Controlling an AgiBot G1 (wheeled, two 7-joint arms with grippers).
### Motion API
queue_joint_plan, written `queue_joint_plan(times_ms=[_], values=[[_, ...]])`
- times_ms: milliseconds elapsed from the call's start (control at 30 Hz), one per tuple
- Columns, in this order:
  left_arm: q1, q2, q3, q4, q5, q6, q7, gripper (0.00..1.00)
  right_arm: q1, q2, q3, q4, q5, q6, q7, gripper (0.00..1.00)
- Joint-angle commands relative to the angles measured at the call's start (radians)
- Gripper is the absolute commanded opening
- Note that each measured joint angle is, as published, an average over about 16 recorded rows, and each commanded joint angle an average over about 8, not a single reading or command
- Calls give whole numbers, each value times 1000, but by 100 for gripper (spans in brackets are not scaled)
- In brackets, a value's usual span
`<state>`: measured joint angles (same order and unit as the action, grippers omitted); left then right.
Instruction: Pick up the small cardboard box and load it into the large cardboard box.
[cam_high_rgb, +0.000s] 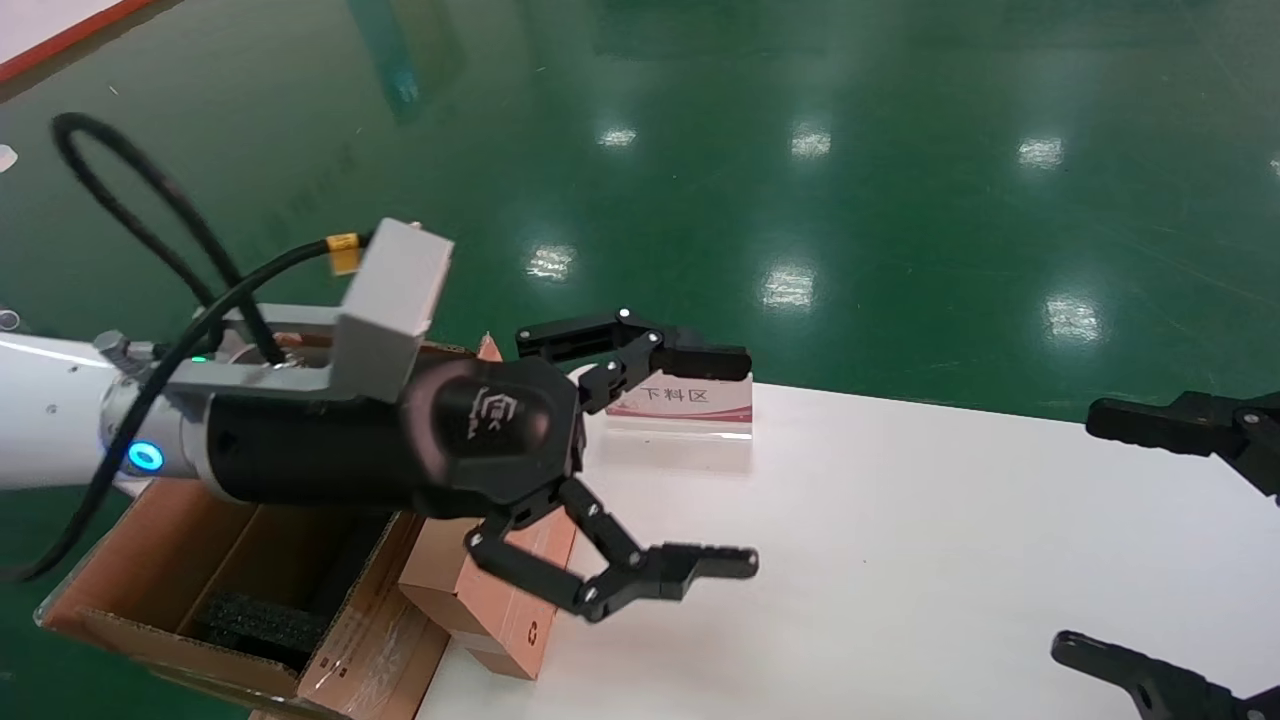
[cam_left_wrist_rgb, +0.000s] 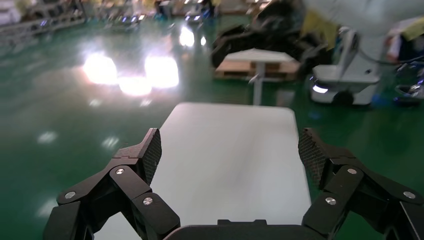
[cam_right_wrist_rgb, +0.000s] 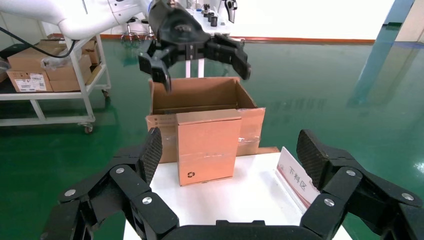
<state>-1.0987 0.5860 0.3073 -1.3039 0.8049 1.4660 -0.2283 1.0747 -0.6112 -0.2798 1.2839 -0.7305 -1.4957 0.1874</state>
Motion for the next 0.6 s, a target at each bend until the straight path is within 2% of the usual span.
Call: queue_joint_plan(times_ms=[33, 300, 600], values=[[-2, -9, 4, -6, 17, -11, -9, 100, 0, 0, 0, 0, 0, 0, 0, 100], [-128, -31, 98, -42, 259, -24, -144, 100, 0, 0, -1, -1, 0, 0, -1, 100], [-339, 27, 253, -34, 574, 58, -409, 100, 1, 0, -1, -1, 1, 0, -1, 100]])
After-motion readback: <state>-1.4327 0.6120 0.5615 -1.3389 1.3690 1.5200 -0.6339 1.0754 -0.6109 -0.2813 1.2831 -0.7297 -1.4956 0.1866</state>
